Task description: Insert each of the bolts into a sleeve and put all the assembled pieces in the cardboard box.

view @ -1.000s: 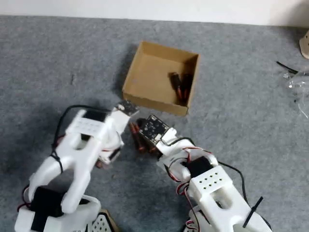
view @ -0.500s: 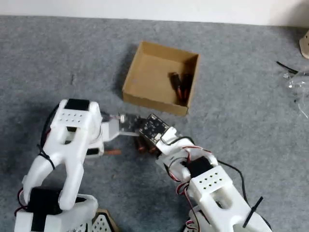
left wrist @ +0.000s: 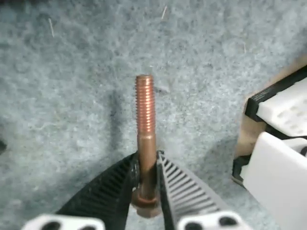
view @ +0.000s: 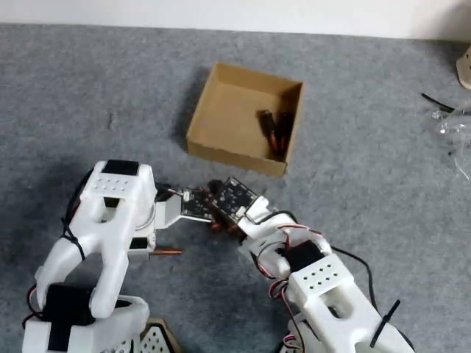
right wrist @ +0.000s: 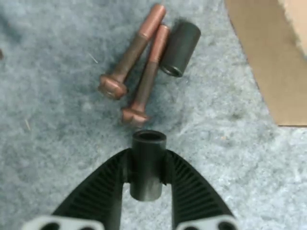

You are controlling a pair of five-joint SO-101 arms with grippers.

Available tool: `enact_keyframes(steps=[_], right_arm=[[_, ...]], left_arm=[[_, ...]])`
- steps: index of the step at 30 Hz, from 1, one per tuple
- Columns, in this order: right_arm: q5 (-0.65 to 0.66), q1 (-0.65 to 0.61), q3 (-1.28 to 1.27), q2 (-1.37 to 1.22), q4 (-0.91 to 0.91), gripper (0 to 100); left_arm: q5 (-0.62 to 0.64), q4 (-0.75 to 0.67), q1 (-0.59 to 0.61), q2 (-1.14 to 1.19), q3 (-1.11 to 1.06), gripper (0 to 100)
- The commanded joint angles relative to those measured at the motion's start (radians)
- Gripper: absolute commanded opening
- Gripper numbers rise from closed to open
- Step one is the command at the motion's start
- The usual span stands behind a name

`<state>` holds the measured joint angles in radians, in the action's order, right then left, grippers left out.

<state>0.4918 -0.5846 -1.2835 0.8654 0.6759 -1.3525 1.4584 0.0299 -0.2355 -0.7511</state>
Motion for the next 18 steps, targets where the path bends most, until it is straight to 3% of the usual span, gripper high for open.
enact_keyframes(steps=[1,11,14,18], right_arm=[[0.015,0.012,0.016,0.027,-0.028,0.5],[0.015,0.012,0.016,0.027,-0.028,0.5],[0.015,0.012,0.015,0.027,-0.028,0.5],[0.015,0.012,0.008,0.027,-0.056,0.5]], left_arm=[[-0.081,0.003,0.012,-0.007,0.035,8],[-0.025,-0.048,0.010,-0.007,0.036,9],[0.110,-0.087,-0.001,-0.007,0.045,9],[0.468,-0.155,-0.013,-0.008,0.048,9]])
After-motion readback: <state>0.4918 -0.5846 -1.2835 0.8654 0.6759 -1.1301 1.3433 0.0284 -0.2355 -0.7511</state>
